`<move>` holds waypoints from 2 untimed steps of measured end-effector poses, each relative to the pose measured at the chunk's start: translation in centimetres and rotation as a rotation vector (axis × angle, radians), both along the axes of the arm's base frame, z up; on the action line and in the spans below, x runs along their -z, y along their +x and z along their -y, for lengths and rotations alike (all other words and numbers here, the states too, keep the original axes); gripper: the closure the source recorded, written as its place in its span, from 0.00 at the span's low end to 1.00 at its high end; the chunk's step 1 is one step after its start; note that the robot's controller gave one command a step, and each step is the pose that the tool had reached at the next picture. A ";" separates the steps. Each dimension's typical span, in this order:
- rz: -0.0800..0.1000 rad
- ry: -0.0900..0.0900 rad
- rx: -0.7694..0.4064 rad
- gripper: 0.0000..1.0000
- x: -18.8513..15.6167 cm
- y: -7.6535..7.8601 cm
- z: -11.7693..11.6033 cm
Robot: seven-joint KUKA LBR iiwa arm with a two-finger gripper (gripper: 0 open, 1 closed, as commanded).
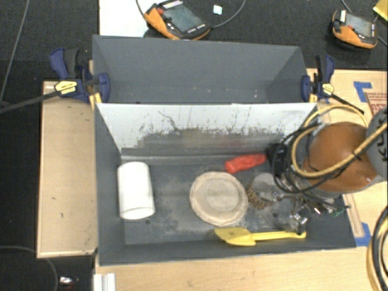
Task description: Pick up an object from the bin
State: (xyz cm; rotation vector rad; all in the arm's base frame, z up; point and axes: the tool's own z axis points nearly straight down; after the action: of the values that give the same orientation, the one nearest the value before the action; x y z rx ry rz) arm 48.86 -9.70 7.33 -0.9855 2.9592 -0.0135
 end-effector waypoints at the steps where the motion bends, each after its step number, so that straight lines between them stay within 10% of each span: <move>1: -0.014 0.008 -0.226 0.00 0.0 0.9 4.2; 2: 0.014 -0.003 -0.275 0.00 0.1 -0.3 -1.9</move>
Offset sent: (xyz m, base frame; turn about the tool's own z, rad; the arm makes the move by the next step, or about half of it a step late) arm -0.0071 0.0173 -0.0033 -0.2719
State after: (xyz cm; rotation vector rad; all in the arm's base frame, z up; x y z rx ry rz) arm 48.58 -7.76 7.23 -1.3758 2.7838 -0.0192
